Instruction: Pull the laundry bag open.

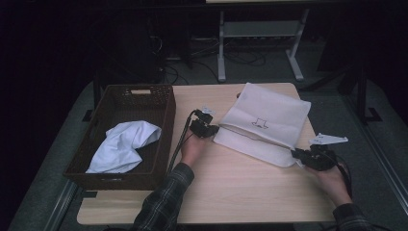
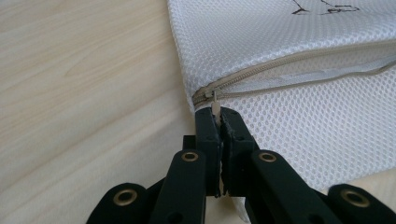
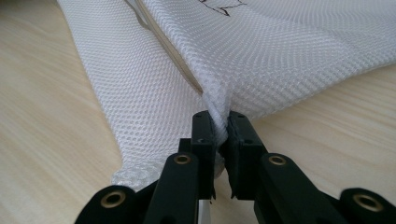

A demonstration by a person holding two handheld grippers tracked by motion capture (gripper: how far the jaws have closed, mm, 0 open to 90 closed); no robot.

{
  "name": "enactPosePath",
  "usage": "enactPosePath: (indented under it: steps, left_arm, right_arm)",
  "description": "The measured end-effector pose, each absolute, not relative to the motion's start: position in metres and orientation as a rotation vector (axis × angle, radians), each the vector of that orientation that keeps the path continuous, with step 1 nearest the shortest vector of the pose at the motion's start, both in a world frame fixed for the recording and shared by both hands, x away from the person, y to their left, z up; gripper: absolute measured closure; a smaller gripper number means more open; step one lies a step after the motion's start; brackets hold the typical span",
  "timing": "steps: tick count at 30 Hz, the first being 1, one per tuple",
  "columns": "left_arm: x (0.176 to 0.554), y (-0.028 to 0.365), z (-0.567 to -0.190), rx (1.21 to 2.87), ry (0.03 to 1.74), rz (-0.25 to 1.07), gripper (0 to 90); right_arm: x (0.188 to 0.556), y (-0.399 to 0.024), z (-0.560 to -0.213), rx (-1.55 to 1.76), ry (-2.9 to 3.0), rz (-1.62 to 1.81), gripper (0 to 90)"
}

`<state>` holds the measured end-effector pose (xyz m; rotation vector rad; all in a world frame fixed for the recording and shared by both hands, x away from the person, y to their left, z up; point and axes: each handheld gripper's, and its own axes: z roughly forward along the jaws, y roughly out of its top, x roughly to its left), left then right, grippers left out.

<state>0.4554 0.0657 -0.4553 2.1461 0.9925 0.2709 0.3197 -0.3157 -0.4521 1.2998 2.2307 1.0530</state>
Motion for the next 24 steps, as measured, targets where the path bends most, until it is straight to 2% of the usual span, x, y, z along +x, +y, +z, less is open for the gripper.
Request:
enactPosePath:
  steps: [11, 19, 22, 24]
  left_arm:
    - [0.472, 0.049, -0.460, 2.153, 0.988, 0.266, 86.7]
    - [0.475, 0.047, -0.465, 2.156, 0.993, 0.259, 85.4]
    - [0.475, 0.047, -0.466, 2.158, 0.994, 0.260, 76.7]
    - [0.475, 0.047, -0.466, 2.168, 1.001, 0.268, 68.5]
  right_arm:
    - [0.335, -0.330, -0.458, 1.355, 2.183, 1.017, 79.8]
    - [0.336, -0.331, -0.461, 1.365, 2.184, 1.009, 73.9]
    - [0.336, -0.332, -0.462, 1.369, 2.178, 1.006, 69.7]
    - [0.336, -0.332, -0.461, 1.380, 2.163, 1.013, 61.4]
